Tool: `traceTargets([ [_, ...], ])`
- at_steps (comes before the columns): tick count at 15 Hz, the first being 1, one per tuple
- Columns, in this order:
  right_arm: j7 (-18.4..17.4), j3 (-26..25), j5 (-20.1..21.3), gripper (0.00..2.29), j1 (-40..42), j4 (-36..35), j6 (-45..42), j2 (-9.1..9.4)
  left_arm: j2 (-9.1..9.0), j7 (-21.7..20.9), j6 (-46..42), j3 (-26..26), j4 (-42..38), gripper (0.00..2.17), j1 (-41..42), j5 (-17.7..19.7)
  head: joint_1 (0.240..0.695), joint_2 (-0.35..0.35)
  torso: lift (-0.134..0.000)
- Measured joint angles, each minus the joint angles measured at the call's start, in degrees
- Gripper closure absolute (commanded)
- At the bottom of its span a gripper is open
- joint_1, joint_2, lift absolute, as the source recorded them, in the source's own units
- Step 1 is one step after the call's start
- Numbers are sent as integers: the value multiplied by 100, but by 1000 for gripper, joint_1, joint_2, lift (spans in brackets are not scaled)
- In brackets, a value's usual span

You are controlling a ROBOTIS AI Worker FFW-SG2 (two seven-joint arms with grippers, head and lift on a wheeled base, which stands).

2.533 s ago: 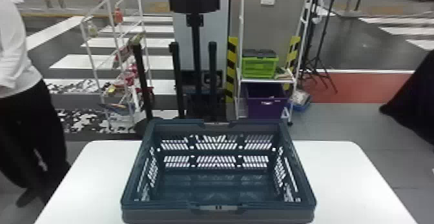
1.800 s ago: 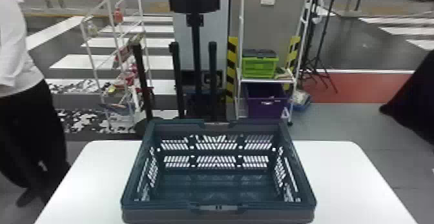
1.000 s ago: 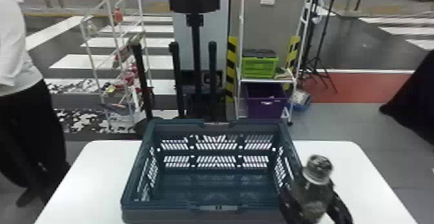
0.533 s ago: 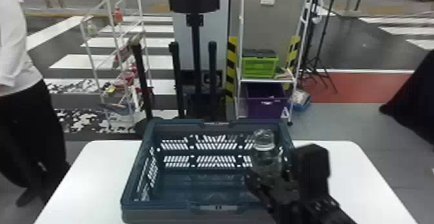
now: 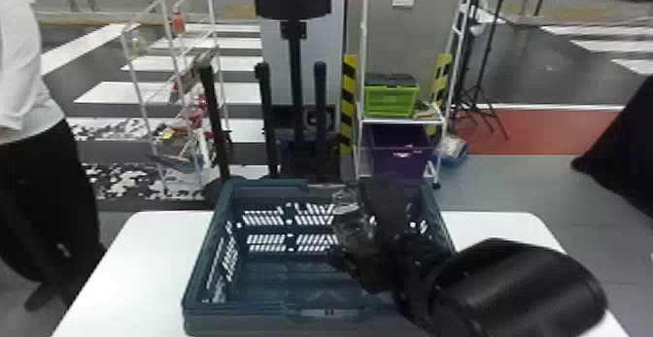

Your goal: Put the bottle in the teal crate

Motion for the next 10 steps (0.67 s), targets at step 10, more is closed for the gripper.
traceTargets([
  [10,0,103,-409,2283,-1108,1994,597,257,-9,1,12,0,6,117,-2,-9,499,0,0],
])
